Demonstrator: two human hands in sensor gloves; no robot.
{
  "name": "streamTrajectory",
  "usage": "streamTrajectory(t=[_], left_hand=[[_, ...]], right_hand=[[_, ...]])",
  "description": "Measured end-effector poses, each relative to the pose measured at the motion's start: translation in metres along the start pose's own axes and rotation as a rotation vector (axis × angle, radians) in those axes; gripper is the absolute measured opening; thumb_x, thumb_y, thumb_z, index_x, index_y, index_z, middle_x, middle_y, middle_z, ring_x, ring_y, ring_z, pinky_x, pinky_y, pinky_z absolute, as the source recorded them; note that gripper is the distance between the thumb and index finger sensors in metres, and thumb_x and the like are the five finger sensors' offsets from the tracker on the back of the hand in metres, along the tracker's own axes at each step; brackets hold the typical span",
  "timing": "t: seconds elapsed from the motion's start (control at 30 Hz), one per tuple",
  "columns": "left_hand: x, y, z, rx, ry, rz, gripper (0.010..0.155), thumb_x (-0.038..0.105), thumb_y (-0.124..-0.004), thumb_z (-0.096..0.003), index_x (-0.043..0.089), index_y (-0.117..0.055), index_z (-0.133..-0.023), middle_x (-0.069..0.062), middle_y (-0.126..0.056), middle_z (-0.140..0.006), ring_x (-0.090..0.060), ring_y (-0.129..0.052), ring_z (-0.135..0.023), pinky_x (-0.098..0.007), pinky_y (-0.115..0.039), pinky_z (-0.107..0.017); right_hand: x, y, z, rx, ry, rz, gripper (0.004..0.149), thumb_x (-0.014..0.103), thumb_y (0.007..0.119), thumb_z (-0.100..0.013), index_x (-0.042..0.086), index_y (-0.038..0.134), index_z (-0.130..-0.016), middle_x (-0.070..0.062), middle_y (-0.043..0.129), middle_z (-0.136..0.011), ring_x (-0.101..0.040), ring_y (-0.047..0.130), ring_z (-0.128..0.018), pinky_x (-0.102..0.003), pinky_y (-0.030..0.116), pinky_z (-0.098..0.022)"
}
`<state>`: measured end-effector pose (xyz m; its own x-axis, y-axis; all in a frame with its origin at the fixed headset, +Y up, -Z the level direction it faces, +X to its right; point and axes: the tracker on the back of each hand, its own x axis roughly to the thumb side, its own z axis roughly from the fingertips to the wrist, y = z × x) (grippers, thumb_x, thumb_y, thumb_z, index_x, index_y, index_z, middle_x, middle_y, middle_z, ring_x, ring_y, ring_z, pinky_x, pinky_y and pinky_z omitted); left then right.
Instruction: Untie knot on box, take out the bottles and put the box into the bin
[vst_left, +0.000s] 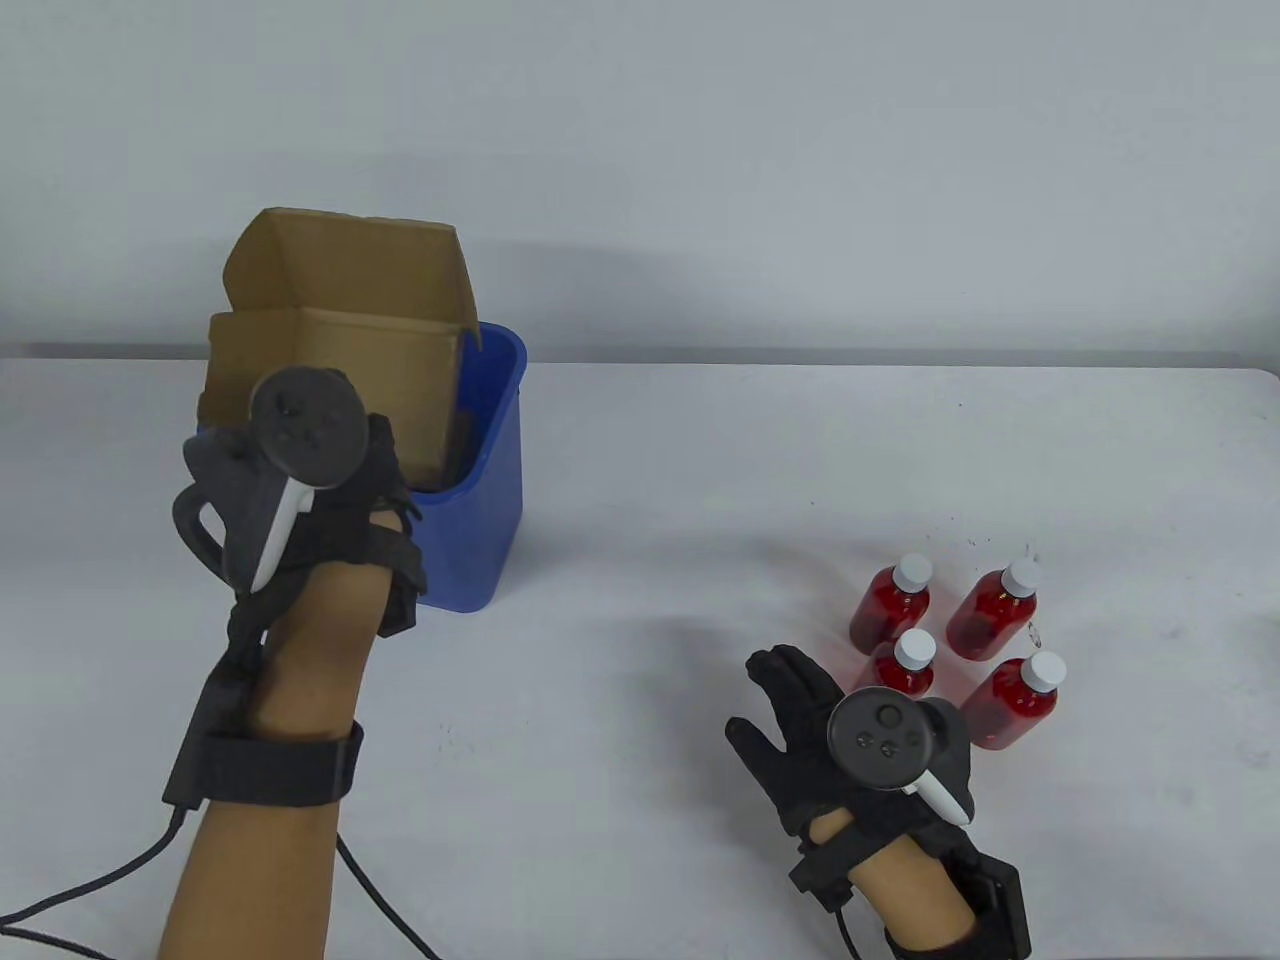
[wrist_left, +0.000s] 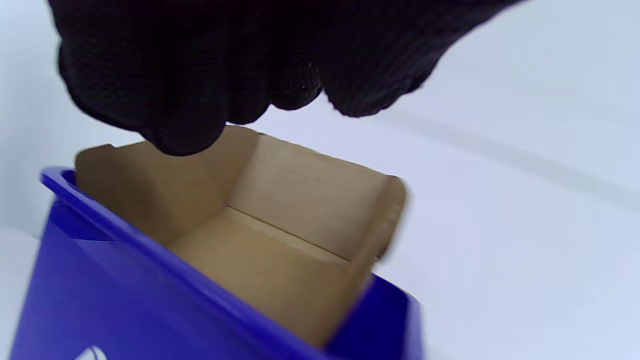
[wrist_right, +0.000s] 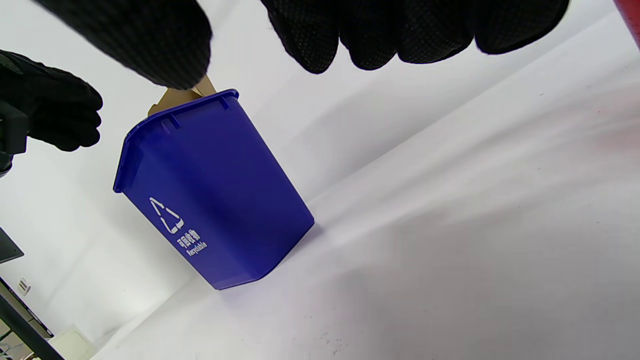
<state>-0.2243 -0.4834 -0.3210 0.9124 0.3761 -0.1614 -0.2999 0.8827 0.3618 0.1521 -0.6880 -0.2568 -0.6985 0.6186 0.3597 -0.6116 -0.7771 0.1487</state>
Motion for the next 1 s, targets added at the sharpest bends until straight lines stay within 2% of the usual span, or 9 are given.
streamTrajectory(t=[0.1, 0.37, 0.67, 0.77, 1.0], left_hand=[[0.006, -0.010, 0.024, 0.014, -0.093, -0.020, 0.063, 0.032, -0.081, -0.0500, 0.004, -0.067, -0.105, -0.027, -0.072, -0.098, -0.056, -0.089, -0.078, -0.061, -0.079, -0.058], [0.005, -0.038, 0.082, 0.052, -0.236, -0.055, 0.066, 0.034, -0.081, -0.0500, 0.006, -0.064, -0.107, -0.026, -0.069, -0.102, -0.058, -0.081, -0.085, -0.065, -0.070, -0.064], [0.004, -0.077, 0.135, 0.067, -0.422, 0.027, 0.068, 0.039, -0.081, -0.0500, 0.009, -0.064, -0.109, -0.024, -0.068, -0.105, -0.061, -0.072, -0.093, -0.073, -0.057, -0.068], [0.002, -0.097, 0.147, 0.035, -0.453, 0.046, 0.070, 0.044, -0.079, -0.0505, 0.010, -0.062, -0.110, -0.022, -0.067, -0.108, -0.061, -0.069, -0.095, -0.075, -0.053, -0.068], [-0.013, -0.157, 0.159, -0.147, -0.480, 0.117, 0.078, 0.054, -0.074, -0.0509, 0.015, -0.051, -0.115, -0.020, -0.050, -0.116, -0.064, -0.049, -0.103, -0.082, -0.040, -0.068]], right_hand=[[0.000, 0.000, 0.000, 0.001, -0.002, 0.002, 0.071, 0.049, 0.067, -0.052, 0.003, 0.050, -0.103, -0.025, 0.043, -0.105, -0.058, 0.052, -0.093, -0.068, 0.053, -0.061], [0.000, -0.001, 0.000, -0.007, 0.002, 0.008, 0.071, 0.049, 0.067, -0.052, 0.003, 0.050, -0.103, -0.025, 0.043, -0.105, -0.058, 0.052, -0.093, -0.068, 0.053, -0.061], [0.002, -0.001, 0.001, -0.025, -0.014, 0.039, 0.071, 0.049, 0.067, -0.051, 0.003, 0.050, -0.103, -0.025, 0.043, -0.105, -0.058, 0.051, -0.094, -0.068, 0.052, -0.061], [0.001, 0.000, 0.000, -0.026, -0.006, 0.065, 0.071, 0.049, 0.067, -0.051, 0.003, 0.050, -0.103, -0.025, 0.043, -0.105, -0.058, 0.050, -0.094, -0.069, 0.052, -0.061], [-0.001, 0.006, -0.001, -0.036, -0.003, 0.144, 0.072, 0.049, 0.067, -0.052, 0.003, 0.047, -0.103, -0.025, 0.040, -0.106, -0.058, 0.044, -0.095, -0.070, 0.047, -0.062]])
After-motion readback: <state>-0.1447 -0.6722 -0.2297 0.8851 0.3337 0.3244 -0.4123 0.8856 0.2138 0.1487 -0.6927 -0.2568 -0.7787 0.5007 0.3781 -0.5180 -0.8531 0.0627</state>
